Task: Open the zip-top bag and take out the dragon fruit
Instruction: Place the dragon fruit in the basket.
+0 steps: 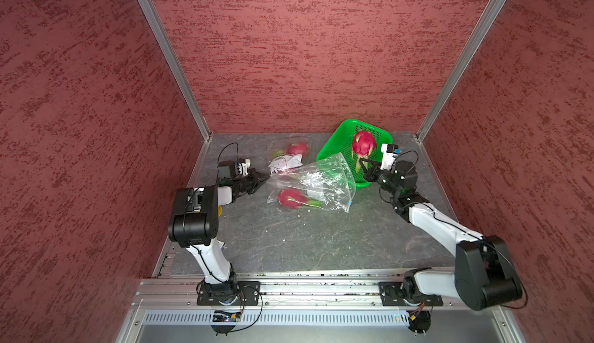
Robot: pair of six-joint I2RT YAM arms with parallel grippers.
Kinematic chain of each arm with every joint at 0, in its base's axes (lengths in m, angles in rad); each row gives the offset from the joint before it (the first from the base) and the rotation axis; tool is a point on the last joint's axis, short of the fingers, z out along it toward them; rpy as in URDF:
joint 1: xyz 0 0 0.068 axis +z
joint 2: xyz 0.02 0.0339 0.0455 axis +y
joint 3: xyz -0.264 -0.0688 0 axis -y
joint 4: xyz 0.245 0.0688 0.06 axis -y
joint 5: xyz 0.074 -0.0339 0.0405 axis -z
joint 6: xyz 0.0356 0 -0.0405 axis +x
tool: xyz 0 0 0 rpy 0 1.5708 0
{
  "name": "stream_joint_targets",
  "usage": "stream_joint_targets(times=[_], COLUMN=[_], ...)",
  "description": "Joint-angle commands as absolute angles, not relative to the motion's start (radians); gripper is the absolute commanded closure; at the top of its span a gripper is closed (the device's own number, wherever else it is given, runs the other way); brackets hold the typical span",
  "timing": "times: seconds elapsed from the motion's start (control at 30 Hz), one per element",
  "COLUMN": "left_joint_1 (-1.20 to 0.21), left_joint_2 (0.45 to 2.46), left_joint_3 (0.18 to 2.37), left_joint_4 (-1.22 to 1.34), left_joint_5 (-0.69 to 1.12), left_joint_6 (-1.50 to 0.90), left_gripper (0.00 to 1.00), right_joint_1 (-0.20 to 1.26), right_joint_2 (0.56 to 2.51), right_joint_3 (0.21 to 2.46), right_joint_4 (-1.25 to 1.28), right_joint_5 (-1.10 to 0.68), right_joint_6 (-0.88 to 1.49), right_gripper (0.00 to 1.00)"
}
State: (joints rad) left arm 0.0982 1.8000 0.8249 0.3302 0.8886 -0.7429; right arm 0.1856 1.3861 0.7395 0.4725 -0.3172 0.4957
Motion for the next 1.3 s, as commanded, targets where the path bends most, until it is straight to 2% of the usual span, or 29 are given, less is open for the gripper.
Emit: stream_joint_targets(times=[0.0,0.37,0.6,0.87,0.97,1.07,1.17,1.27], left_joint_1=[0.101,0.09,0.079,0.074,0.073,0.074,0.075,0.076], left_joint_2=[1.785,1.775,1.782,1.773,1.773,1.776,1.772,1.759], left_joint_3=[0.844,0.85,0.859,0.857,0.856,0.859,0.862,0.865], left_joint_4=[0.348,0.356,0.354,0.354,0.353,0.35,0.341,0.332], left_joint_5=[0.895,0.913,0.92,0.92,0.919,0.919,0.915,0.913], left_joint_6=[-0.725,-0.737,-0.739,-0.741,-0.738,-0.737,-0.735,-0.736], left_gripper=[1.0,1.0,1.0,1.0,1.0,0.99,0.81,0.65], right_joint_1=[0.174,0.152,0.143,0.139,0.137,0.134,0.127,0.119], right_joint_2=[1.5,1.863,2.06,2.231,2.273,2.277,2.234,2.148], right_joint_3=[0.819,1.028,1.194,1.339,1.382,1.396,1.372,1.301], right_joint_4=[0.584,0.689,0.667,0.665,0.657,0.651,0.63,0.621], right_joint_5=[-0.264,-0.217,-0.234,-0.224,-0.235,-0.253,-0.256,-0.259], right_joint_6=[0.472,0.551,0.596,0.693,0.718,0.729,0.716,0.683], right_gripper=[0.99,0.97,0.96,0.9,0.84,0.66,0.47,0.4])
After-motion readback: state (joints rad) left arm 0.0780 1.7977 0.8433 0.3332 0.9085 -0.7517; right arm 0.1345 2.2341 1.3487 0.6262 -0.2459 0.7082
